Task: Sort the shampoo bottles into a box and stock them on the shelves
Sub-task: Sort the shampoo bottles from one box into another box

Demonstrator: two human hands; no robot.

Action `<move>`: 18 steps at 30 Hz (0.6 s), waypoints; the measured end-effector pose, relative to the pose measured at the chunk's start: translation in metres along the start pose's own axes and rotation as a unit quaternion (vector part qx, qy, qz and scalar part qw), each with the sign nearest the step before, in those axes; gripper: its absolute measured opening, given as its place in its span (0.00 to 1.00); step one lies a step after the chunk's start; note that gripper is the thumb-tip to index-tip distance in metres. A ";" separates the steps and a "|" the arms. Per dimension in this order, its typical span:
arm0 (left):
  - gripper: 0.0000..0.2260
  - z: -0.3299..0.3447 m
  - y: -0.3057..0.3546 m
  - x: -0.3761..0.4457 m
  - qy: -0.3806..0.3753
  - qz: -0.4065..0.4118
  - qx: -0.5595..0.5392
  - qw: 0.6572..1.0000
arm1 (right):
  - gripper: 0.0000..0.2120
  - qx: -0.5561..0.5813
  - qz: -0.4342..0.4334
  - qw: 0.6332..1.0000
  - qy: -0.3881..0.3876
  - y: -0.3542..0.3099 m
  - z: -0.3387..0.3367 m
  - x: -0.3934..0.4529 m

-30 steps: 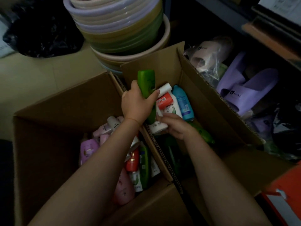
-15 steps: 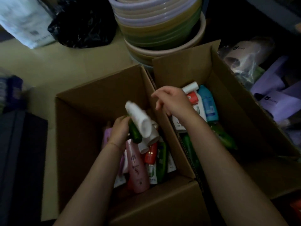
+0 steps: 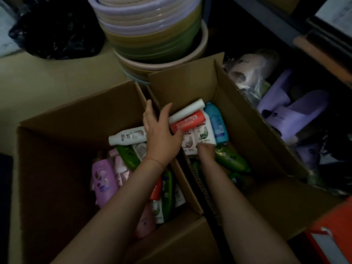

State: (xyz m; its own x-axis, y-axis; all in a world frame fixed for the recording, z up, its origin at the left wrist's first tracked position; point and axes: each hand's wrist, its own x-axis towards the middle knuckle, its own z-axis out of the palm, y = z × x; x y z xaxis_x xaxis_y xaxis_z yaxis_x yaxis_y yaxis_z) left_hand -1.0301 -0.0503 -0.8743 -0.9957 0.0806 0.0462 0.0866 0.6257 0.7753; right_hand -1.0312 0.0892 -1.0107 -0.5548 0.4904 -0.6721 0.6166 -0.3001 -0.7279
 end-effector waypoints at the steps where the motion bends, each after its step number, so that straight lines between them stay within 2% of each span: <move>1: 0.27 0.002 -0.002 -0.002 0.015 -0.005 -0.022 1.000 | 0.17 0.020 0.021 1.000 0.012 0.010 -0.006 0.009; 4: 0.27 0.003 -0.002 -0.006 0.044 -0.044 -0.086 0.994 | 0.16 0.142 0.088 0.986 -0.025 0.022 -0.019 0.022; 6: 0.26 0.004 0.000 -0.006 0.043 -0.095 -0.095 0.990 | 0.16 0.203 0.097 0.973 -0.056 0.019 -0.024 0.025; 13: 0.19 0.010 0.000 -0.004 0.046 -0.095 -0.091 0.990 | 0.22 0.138 0.080 0.987 -0.035 0.013 -0.022 0.045; 18: 0.16 0.013 -0.003 -0.001 0.055 -0.089 -0.082 0.991 | 0.23 0.127 0.056 0.986 -0.092 -0.002 -0.002 0.042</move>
State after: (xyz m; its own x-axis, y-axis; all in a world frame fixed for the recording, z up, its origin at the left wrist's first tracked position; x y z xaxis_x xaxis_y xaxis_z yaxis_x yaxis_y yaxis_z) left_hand -1.0290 -0.0423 -0.8845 -0.9930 -0.1112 -0.0394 -0.0889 0.4866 0.8691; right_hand -1.0548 0.1117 -1.0374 -0.5974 0.2930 -0.7465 0.5331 -0.5503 -0.6426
